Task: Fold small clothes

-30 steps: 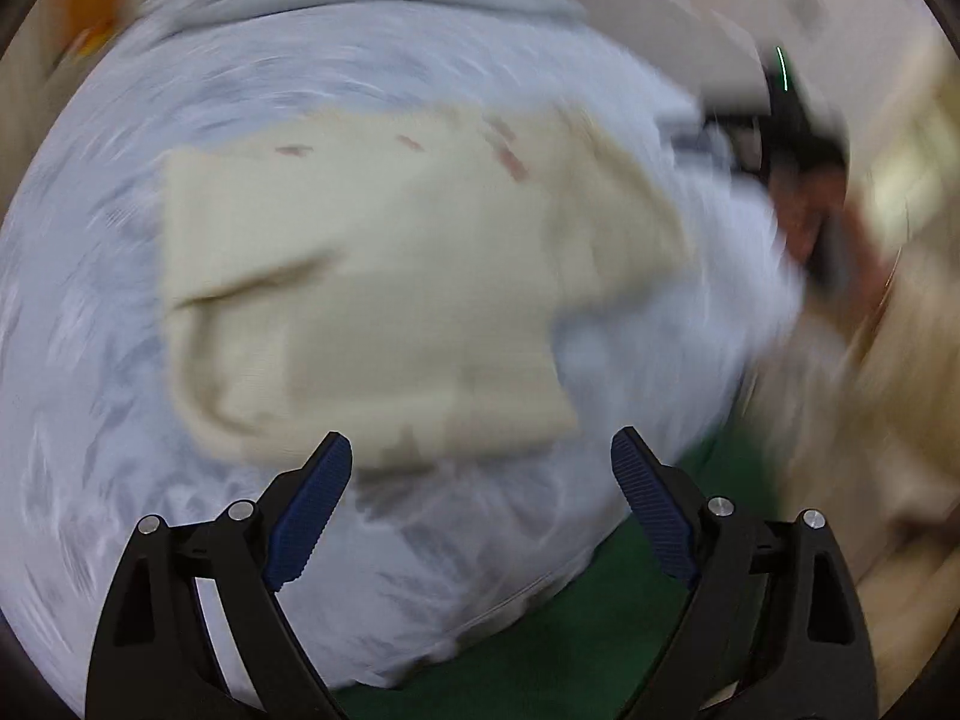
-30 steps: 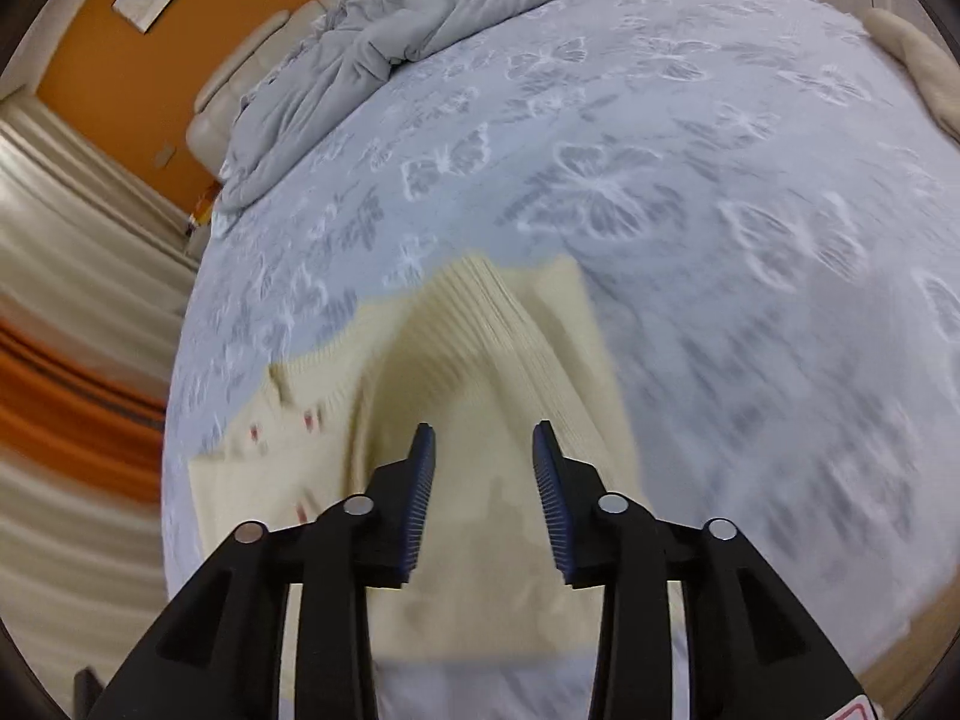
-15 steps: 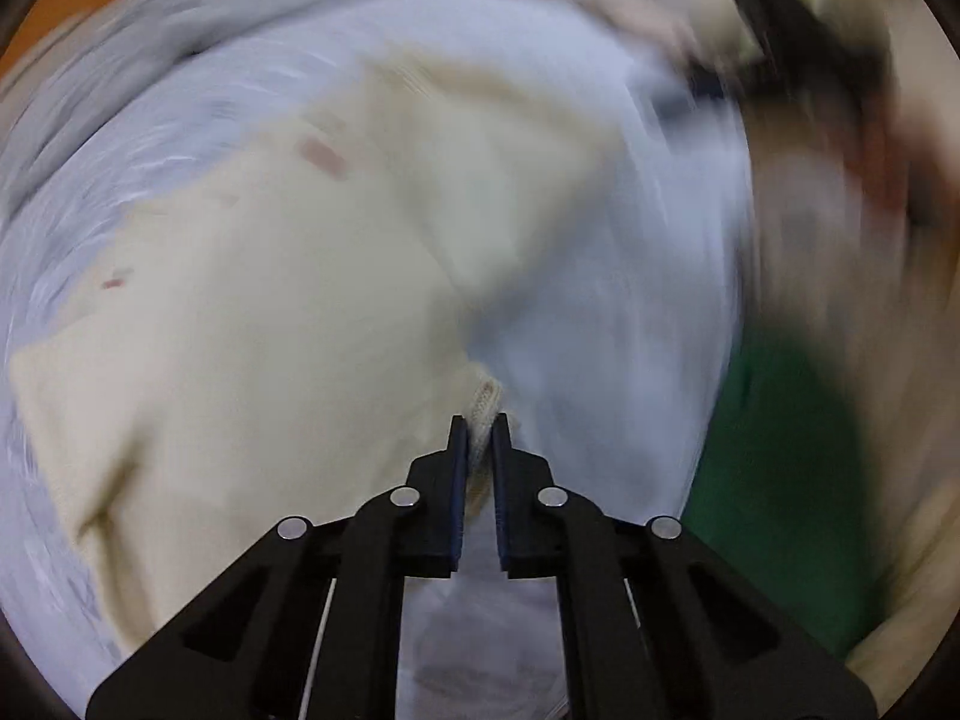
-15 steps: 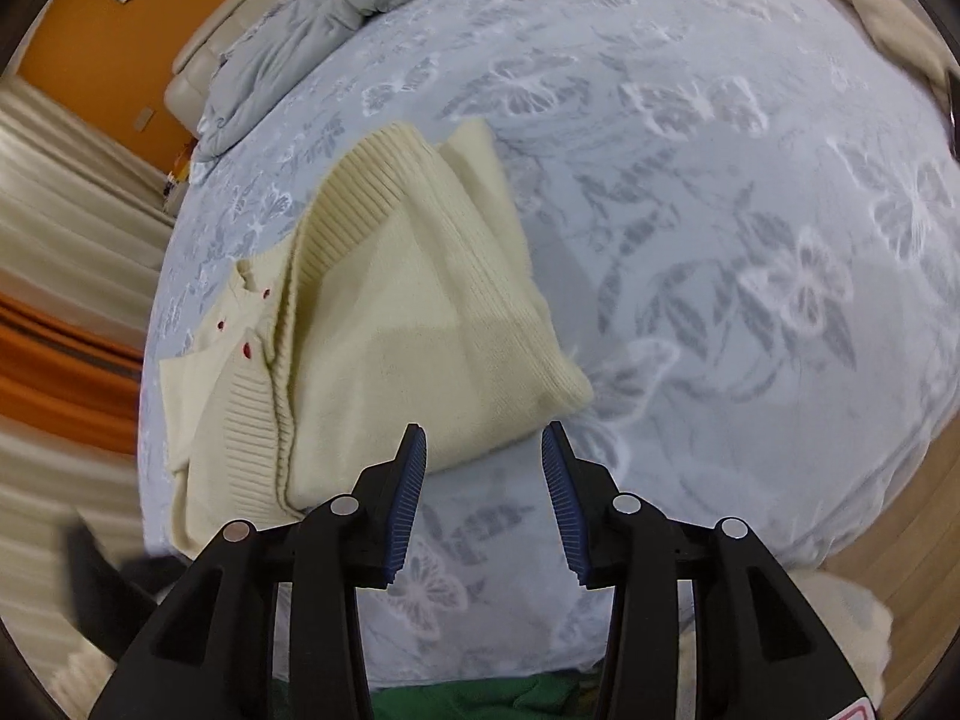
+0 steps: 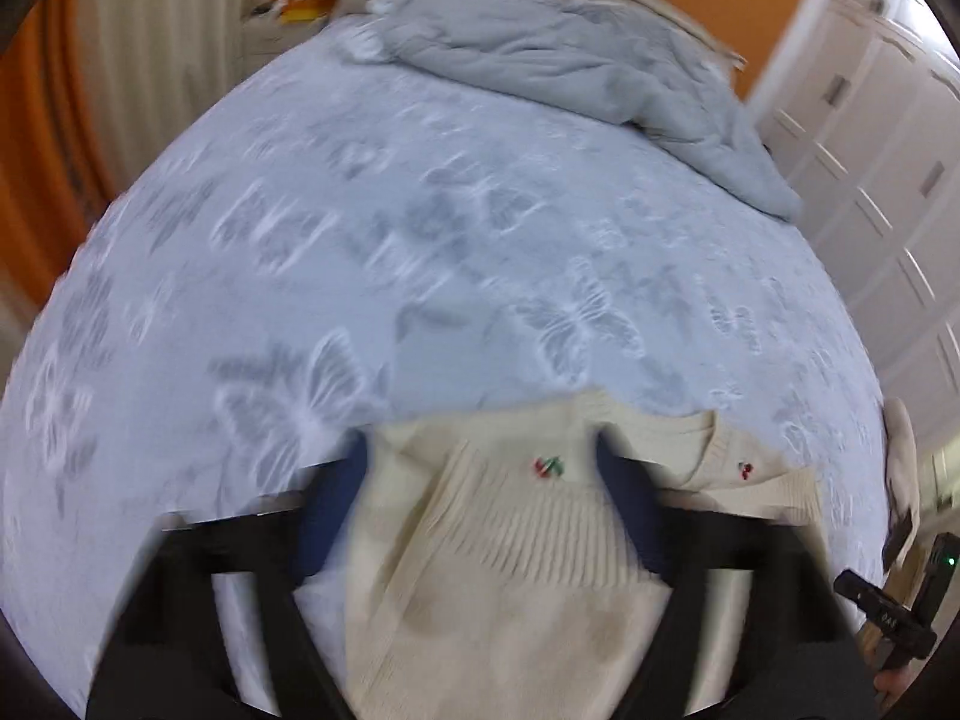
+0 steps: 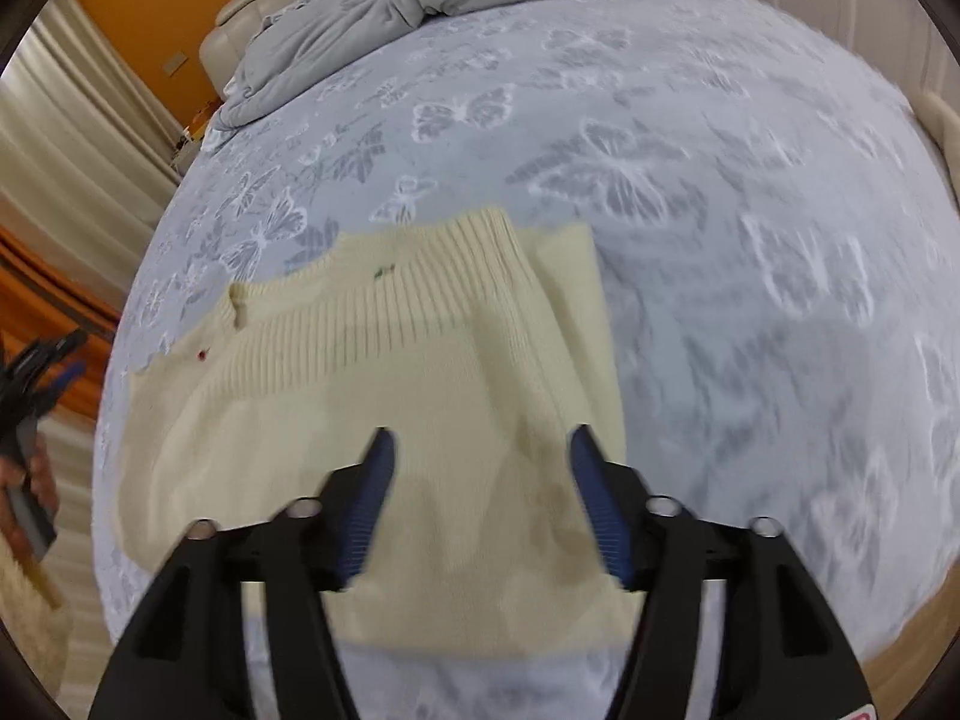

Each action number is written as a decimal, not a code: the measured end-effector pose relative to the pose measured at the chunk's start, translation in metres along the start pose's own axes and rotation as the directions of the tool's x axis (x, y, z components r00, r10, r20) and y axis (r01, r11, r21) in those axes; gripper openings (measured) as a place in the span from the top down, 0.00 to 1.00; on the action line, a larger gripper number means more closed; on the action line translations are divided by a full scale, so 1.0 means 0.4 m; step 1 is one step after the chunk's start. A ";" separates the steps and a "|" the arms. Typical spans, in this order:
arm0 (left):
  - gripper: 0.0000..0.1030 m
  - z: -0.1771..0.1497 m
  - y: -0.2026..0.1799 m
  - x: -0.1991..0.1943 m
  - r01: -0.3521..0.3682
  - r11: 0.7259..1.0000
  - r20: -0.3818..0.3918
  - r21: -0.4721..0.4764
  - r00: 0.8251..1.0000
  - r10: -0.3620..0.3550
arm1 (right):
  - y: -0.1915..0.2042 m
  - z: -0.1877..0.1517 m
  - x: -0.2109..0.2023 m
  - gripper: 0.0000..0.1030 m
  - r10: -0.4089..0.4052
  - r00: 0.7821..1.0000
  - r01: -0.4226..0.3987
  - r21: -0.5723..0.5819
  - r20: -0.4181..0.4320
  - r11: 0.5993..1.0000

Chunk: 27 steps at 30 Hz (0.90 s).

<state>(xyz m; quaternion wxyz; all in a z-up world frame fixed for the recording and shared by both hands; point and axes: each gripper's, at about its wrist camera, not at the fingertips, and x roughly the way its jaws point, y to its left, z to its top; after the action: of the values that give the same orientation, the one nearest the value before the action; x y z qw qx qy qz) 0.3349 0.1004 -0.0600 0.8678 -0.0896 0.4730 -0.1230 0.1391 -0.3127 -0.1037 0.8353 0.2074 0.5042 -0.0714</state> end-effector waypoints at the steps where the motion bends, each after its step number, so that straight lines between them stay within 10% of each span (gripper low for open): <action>1: 0.24 -0.015 -0.002 -0.004 0.007 1.000 0.006 0.009 1.000 -0.007 | 0.004 0.019 0.013 0.39 -0.011 1.000 0.011 -0.016 0.002 1.000; 9: 0.24 -0.138 0.010 0.111 0.049 0.996 -0.186 -0.076 0.981 -0.062 | 0.024 0.138 0.171 0.40 -0.070 0.995 0.070 0.005 -0.067 0.998; 10: 0.51 -0.146 0.018 0.127 0.050 0.993 -0.203 -0.106 0.977 -0.071 | 0.027 0.135 0.190 0.77 -0.067 0.993 0.068 0.009 -0.099 0.998; 11: 0.94 -0.152 0.020 0.131 0.051 0.991 -0.216 -0.120 0.973 -0.077 | 0.031 0.131 0.196 0.91 -0.074 0.990 0.075 0.002 -0.118 0.997; 19: 0.93 -0.034 0.035 -0.030 0.153 0.971 -0.022 -0.185 0.987 -0.159 | 0.076 0.198 -0.041 0.92 0.059 0.988 -0.059 -0.004 0.142 0.998; 25: 0.86 -0.048 0.045 0.129 -0.116 0.982 -0.207 -0.147 0.975 0.084 | 0.001 0.231 0.165 0.75 -0.123 0.990 0.128 0.055 -0.075 0.990; 27: 0.71 -0.097 0.068 0.079 -0.056 0.979 -0.155 -0.197 0.988 0.026 | -0.019 0.184 0.099 0.74 -0.057 0.998 0.057 0.092 0.002 0.994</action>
<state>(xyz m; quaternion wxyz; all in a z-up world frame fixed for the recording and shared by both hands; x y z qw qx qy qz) 0.3220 0.1155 -0.1135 0.8182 -0.1574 0.5494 -0.0631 0.2157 -0.3468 -0.1104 0.8237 0.2308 0.5041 -0.1188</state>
